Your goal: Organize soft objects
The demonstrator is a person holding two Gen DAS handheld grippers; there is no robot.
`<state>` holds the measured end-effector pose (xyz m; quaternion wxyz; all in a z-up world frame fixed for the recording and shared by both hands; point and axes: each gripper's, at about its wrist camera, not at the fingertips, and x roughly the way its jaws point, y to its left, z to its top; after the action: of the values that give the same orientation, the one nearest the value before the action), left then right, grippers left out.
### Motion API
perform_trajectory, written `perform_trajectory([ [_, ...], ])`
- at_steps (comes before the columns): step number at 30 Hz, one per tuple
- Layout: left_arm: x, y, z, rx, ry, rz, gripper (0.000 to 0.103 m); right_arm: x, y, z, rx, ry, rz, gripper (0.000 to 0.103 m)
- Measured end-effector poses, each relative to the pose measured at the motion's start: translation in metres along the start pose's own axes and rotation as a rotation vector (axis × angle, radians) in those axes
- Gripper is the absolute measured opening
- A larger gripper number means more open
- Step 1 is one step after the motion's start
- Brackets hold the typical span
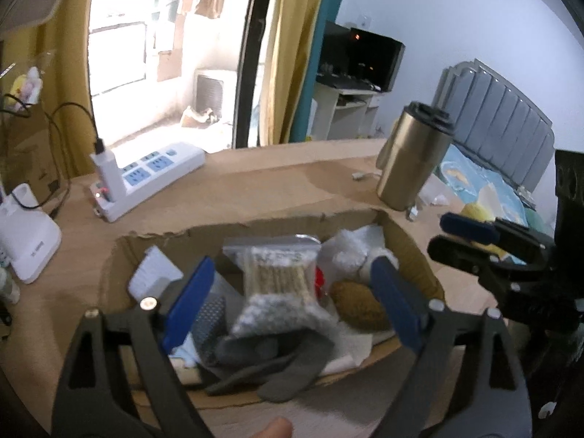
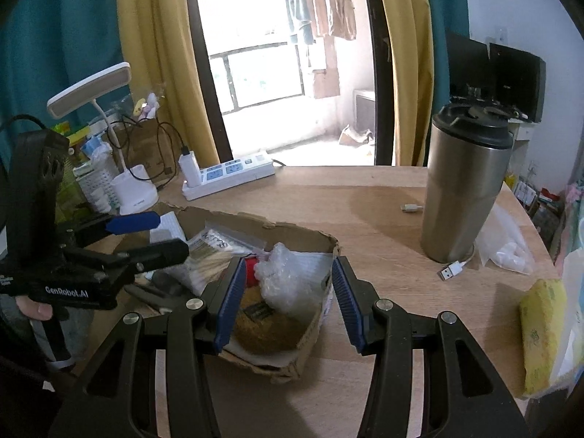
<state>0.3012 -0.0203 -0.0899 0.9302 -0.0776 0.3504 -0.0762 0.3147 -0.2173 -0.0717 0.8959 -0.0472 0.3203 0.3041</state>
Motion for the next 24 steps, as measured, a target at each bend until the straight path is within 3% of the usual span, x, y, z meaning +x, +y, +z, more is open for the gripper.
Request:
perform_trajectory([
  [22, -0.095, 0.007, -0.024, -0.014, -0.146, 0.025, 0.089, -0.059, 0.06, -0.006, -0.062, -0.073, -0.016, 0.053],
  [24, -0.104, 0.007, -0.026, -0.011, -0.157, 0.026, 0.094, -0.066, 0.066, -0.007, -0.069, -0.08, -0.02, 0.054],
])
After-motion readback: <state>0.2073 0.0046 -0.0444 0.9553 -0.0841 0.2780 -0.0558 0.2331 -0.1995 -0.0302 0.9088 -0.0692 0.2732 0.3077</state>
